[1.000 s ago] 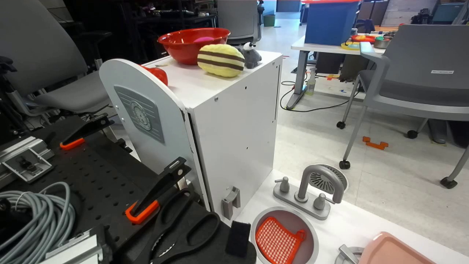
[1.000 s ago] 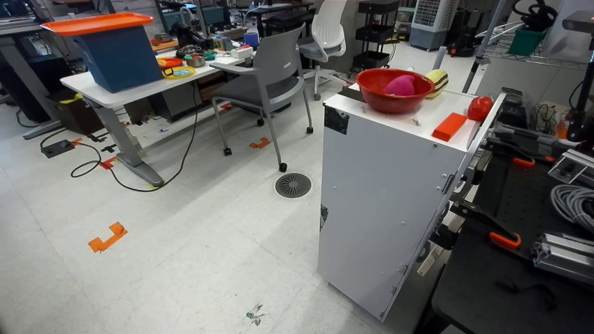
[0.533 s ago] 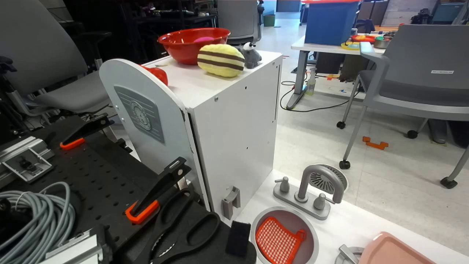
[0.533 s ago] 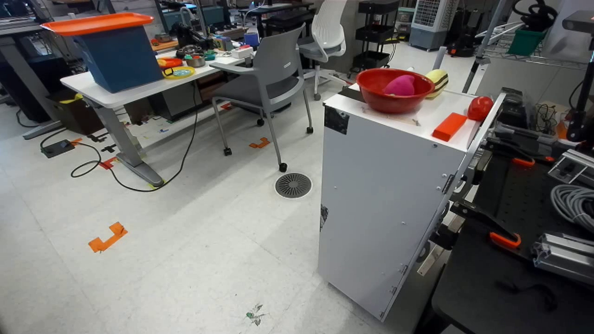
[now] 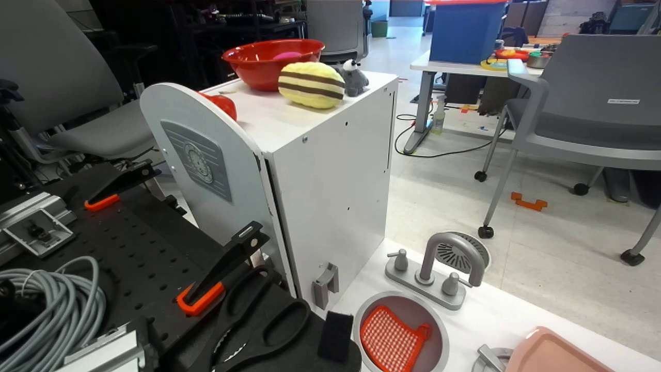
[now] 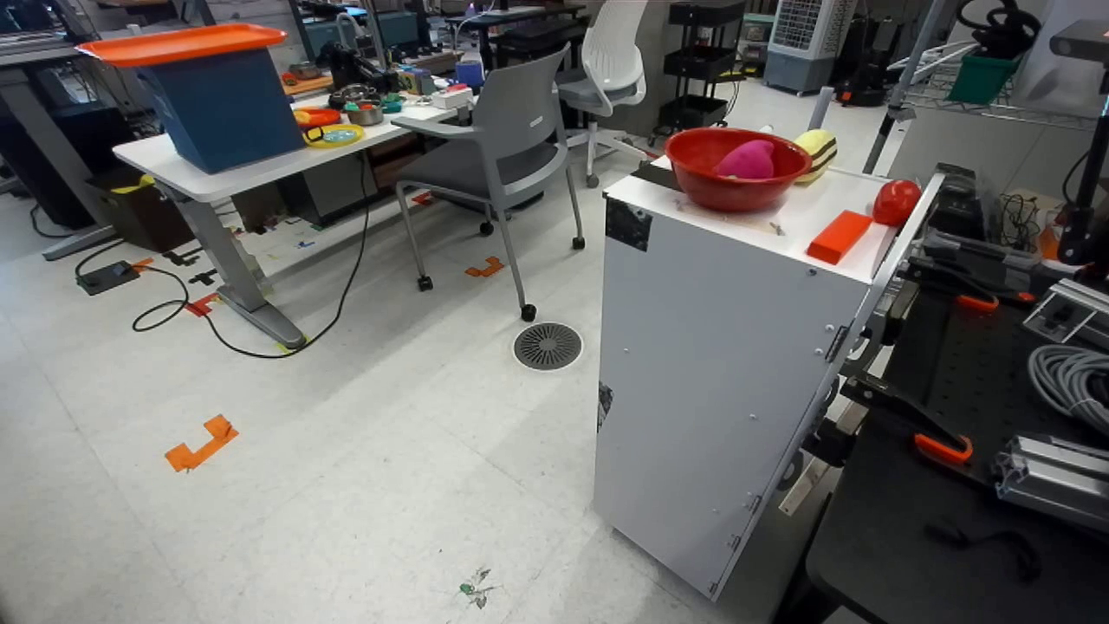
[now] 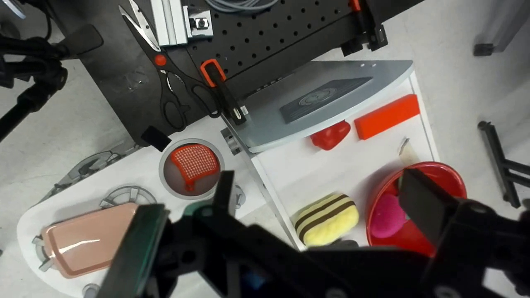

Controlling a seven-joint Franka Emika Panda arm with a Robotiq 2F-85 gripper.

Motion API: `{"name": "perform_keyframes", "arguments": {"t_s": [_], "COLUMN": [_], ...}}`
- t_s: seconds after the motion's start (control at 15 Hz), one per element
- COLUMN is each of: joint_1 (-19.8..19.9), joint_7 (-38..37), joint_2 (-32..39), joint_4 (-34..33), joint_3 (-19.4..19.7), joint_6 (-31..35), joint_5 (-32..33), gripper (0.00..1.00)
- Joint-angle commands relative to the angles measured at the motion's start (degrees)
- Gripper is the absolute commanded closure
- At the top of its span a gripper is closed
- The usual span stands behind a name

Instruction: Put the yellow object in the bowl

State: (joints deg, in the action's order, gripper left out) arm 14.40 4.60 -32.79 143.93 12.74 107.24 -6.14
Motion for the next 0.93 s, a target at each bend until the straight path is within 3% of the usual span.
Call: {"name": "perform_keyframes", "arguments": {"t_s": [0.0, 0.2, 0.47, 0.87], "joint_1": [-1.86, -1.71, -0.82, -1.03], "joint_7": [6.01, 6.72, 3.23, -0.05], "joint_2": [-0.61, 0.43, 1.74, 11.42], "joint_4": [-2.68, -4.66, -6.93, -16.34], "joint_3": [1.88, 1.31, 0.47, 1.2], "joint_6": [-7.84, -12.37, -12.2, -13.4], "joint_5": [0.71, 2.1, 3.67, 4.51], "gripper": [0.0, 0.0, 0.0, 0.0]}}
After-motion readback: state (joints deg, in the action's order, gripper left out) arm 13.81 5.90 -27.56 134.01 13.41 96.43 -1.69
